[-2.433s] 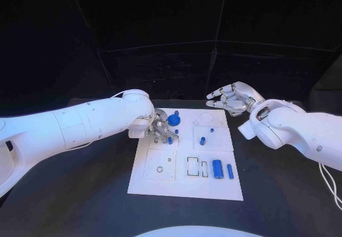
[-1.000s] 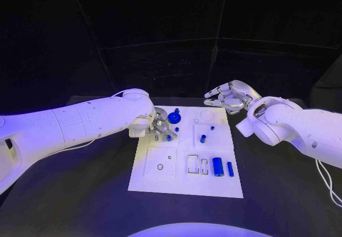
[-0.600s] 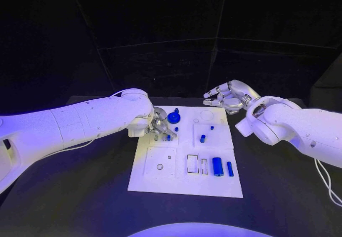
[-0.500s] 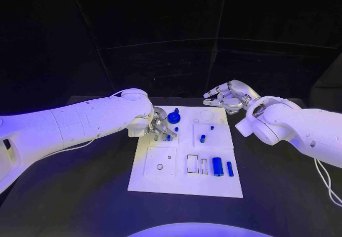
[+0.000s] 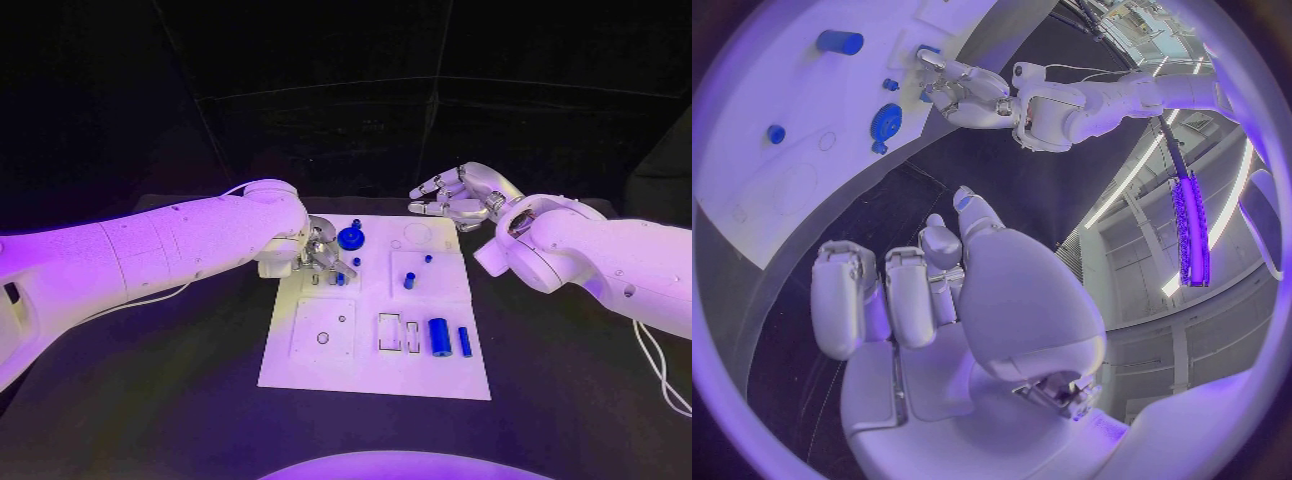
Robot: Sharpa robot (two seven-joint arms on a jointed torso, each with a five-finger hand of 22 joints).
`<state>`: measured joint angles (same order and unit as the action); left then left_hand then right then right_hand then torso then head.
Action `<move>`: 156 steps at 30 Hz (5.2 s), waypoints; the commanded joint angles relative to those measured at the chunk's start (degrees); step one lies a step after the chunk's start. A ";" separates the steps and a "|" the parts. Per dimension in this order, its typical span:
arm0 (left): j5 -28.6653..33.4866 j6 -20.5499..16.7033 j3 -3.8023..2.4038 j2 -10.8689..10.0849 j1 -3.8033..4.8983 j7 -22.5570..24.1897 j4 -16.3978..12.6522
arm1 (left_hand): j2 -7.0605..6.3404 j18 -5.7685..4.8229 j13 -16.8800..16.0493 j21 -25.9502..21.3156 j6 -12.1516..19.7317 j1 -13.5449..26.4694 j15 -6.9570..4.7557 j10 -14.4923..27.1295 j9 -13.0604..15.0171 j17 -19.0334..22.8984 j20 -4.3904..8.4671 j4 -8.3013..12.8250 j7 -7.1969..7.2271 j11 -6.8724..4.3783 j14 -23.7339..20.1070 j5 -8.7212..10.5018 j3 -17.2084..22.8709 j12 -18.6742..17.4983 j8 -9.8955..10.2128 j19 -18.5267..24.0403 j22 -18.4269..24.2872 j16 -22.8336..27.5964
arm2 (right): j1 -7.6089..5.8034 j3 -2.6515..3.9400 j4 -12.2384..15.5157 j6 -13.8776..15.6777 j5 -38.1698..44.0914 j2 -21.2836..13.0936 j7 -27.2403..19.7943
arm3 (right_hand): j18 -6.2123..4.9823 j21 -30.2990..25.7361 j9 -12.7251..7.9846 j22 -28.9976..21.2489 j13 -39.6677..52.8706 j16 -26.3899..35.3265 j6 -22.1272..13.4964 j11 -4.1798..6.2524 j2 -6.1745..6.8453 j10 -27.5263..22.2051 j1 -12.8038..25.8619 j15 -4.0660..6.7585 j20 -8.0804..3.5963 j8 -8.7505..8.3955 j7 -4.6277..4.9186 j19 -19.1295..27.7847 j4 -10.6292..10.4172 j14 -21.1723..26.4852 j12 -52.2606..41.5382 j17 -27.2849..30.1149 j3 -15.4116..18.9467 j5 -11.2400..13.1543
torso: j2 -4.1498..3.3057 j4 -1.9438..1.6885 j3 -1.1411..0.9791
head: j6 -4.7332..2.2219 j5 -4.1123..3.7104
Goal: Assemble the parts on the task board
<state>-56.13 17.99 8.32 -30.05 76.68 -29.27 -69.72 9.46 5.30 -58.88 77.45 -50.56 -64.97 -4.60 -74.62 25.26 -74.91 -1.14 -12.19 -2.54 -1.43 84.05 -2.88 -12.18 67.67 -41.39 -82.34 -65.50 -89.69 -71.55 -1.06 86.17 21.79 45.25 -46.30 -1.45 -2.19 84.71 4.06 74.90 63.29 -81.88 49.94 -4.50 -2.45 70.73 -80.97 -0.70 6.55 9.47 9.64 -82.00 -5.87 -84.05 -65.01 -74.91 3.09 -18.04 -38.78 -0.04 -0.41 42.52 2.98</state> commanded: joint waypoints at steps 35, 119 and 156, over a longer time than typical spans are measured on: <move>6.08 -12.81 0.03 -3.74 -0.02 1.63 -6.01 | -7.23 -0.62 0.91 0.09 2.96 2.56 -0.52 -0.22 1.71 -15.09 0.02 14.09 0.10 -0.30 5.95 -0.48 45.47 -0.24 -3.87 0.62 -0.82 -0.31 | -0.12 0.02 -1.15 -2.44 0.21 0.30 0.65 | -0.74 -0.69 -0.10 2.65 -0.53 0.73 -0.44 -0.17 -0.76 -0.61 -0.04 0.44 0.03 0.36 0.21 0.86 -0.12 -3.05 0.42 -2.74 0.34 -0.44 | -0.01 -0.14 -0.06 | 0.44 0.51; -0.39 -10.88 0.06 -6.06 -2.92 0.64 -7.28 | -8.98 -0.65 1.39 0.06 3.11 3.99 -0.64 -0.29 2.38 -15.09 0.08 14.75 0.21 -0.40 5.95 -0.36 49.49 -0.19 -5.31 0.57 -1.01 -0.31 | -0.13 0.02 -1.57 -2.03 1.69 0.12 0.29 | -0.78 -0.79 -0.10 2.50 -0.81 0.91 -0.44 -0.16 -0.94 -0.85 -0.03 0.44 0.04 0.46 0.20 0.96 -0.27 -2.99 0.66 -2.56 0.39 -0.63 | -0.13 -0.46 -0.19 | 1.47 1.22; 0.77 -8.42 0.04 -4.17 -2.76 0.63 -4.36 | -8.65 -0.81 0.33 0.37 0.08 12.22 -1.29 -1.86 2.02 -15.09 0.59 9.70 1.28 -1.22 5.95 -0.39 48.53 1.16 -6.26 0.13 -2.02 -0.31 | -0.13 0.02 -1.24 -1.76 2.42 0.11 1.02 | -0.79 -0.81 -0.10 2.46 -0.79 0.95 -0.43 -0.16 -0.93 -0.83 0.00 0.45 0.04 0.50 0.20 0.98 -0.31 -2.98 0.63 -2.52 0.43 -0.64 | -0.09 -0.50 -0.15 | 1.79 0.88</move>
<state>-55.70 8.49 8.25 -34.32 74.06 -28.60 -74.07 0.88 5.30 -58.50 77.45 -49.51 -53.20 -5.52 -76.08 27.23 -74.91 -0.71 -2.17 -1.81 -2.65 84.14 -3.01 36.46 68.57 -47.50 -81.93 -67.47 -89.65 -71.55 -1.07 84.86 19.88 47.48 -46.23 -0.28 -2.20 84.26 4.04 74.90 62.55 -81.32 49.74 -4.51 -2.89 70.31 -80.98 -0.70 6.74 9.70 9.85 -81.39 -6.01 -84.04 -64.72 -74.91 3.23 -18.34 -38.88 -0.53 -0.57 44.30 3.86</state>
